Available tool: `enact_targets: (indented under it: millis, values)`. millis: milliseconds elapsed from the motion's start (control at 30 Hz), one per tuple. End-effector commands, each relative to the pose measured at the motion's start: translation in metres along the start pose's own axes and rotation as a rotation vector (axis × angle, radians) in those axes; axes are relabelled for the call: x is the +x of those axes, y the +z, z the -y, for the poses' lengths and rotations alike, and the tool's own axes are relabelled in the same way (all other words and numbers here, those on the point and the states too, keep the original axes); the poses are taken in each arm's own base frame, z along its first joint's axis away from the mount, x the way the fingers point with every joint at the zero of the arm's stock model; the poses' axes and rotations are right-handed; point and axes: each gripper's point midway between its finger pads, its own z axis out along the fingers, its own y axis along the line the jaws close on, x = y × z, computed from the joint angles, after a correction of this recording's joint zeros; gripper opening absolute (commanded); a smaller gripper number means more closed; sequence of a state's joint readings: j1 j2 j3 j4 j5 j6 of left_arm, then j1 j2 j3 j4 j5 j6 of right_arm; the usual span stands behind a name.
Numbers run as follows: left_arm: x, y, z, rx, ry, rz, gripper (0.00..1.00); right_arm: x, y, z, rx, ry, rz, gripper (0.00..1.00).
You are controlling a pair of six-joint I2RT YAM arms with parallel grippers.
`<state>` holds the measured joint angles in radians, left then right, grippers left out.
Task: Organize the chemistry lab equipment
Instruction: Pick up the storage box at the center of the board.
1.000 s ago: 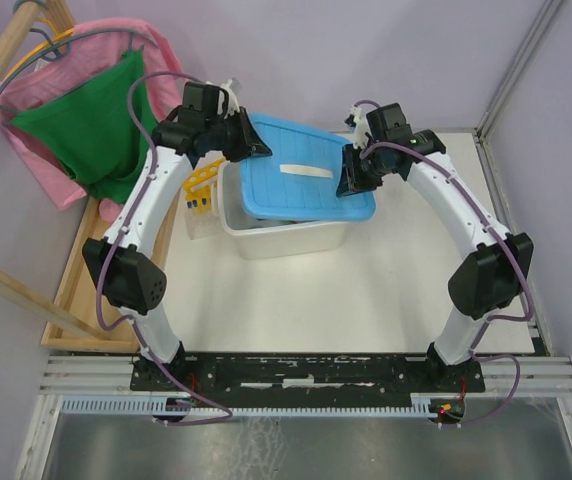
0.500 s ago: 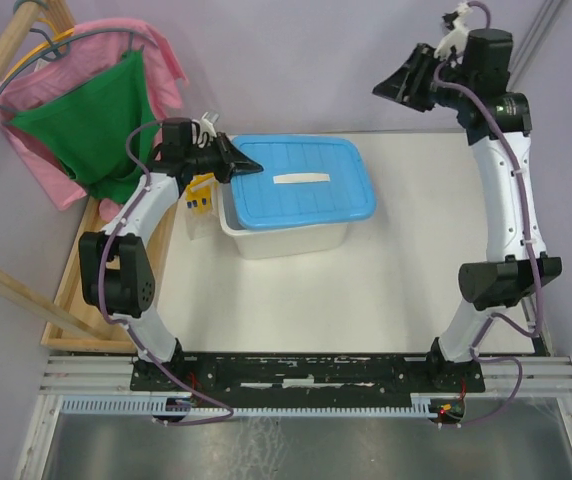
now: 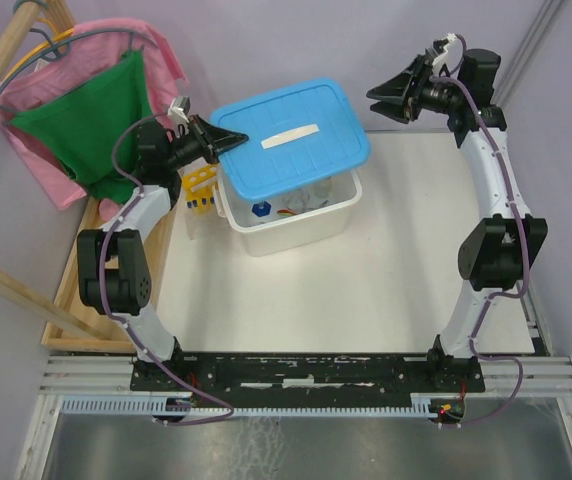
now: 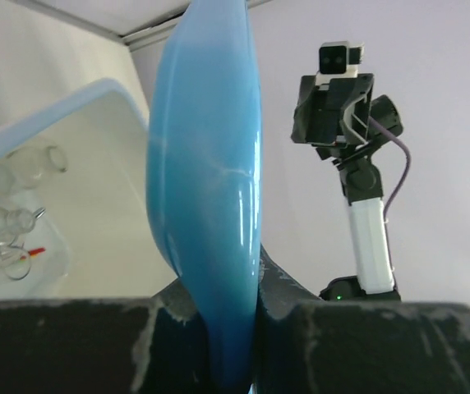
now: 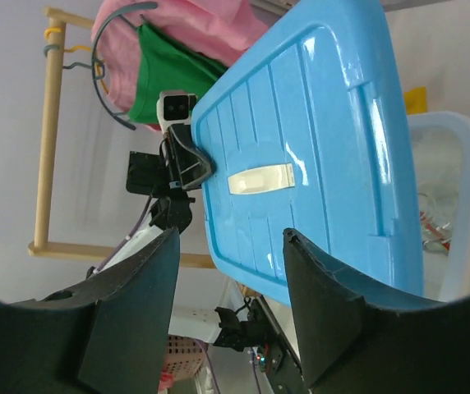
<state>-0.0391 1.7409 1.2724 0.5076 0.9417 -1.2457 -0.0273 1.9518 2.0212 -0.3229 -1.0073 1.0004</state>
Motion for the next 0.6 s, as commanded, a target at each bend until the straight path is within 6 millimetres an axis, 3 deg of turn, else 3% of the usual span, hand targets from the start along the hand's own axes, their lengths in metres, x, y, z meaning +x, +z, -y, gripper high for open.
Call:
enact_targets:
  millis: [0,567]
  values:
    - [-0.005,-0.006,0.049,0.207,0.026,0.005,0.03,-0.001,-0.014,-0.054,-0.142,-0.151,-0.006,0.62]
    - [-0.004,-0.012,0.064,0.27,0.01,0.0,0.03,-0.017,0.003,-0.031,-0.178,-0.12,-0.027,0.59]
